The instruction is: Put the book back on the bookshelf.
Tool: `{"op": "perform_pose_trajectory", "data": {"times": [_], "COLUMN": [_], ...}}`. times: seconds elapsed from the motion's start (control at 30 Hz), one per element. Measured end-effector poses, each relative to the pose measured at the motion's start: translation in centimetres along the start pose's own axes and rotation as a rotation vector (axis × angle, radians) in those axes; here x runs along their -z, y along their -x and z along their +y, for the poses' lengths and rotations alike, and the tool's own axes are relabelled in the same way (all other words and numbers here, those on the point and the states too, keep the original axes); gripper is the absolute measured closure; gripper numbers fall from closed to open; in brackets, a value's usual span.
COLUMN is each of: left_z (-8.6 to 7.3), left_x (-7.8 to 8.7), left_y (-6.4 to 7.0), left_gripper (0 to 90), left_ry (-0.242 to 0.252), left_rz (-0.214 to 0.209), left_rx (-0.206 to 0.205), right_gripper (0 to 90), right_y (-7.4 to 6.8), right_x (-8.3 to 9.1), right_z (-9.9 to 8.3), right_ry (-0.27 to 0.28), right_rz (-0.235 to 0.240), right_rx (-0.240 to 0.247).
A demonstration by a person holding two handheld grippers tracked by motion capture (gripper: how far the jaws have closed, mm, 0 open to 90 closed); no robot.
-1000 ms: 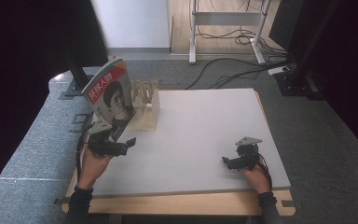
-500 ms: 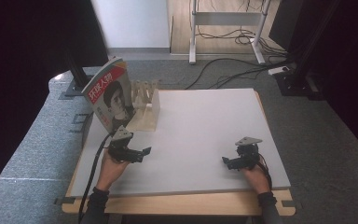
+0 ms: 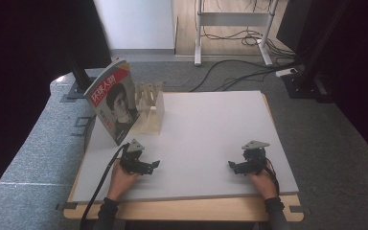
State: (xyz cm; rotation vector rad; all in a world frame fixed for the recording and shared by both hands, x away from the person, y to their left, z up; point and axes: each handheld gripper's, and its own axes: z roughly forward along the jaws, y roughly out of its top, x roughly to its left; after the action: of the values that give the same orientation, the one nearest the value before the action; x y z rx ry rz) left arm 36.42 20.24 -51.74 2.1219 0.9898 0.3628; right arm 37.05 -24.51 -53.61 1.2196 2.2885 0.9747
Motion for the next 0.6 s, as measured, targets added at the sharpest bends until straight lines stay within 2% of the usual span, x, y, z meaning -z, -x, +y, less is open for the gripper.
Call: {"op": "perform_pose_trajectory", "data": {"times": [0.1, 0.2, 0.3, 0.6], "left_z": [-0.4, -0.4, -0.2, -0.3], "left_x": [-0.8, -0.9, -1.4, -1.4], "left_y": [0.0, 0.2, 0.5, 0.6], "left_gripper": [0.0, 0.0, 0.0, 0.0], "left_ry": [-0.054, -0.062, -0.106, -0.107], "left_rz": [0.003, 0.022, 0.045, 0.049], "left_rx": [0.002, -0.002, -0.02, -0.018], "right_gripper": [0.0, 0.0, 0.0, 0.0], "right_y": [0.0, 0.0, 0.0, 0.0], "right_x": [0.0, 0.0, 0.0, 0.0], "right_z": [0.0, 0.0, 0.0, -0.1], "right_ry": [-0.001, 0.0, 0.0, 0.0], "right_rz": [0.0, 0.0, 0.0, 0.001], "right_rx": [-0.001, -0.001, -0.001, -0.004]}}
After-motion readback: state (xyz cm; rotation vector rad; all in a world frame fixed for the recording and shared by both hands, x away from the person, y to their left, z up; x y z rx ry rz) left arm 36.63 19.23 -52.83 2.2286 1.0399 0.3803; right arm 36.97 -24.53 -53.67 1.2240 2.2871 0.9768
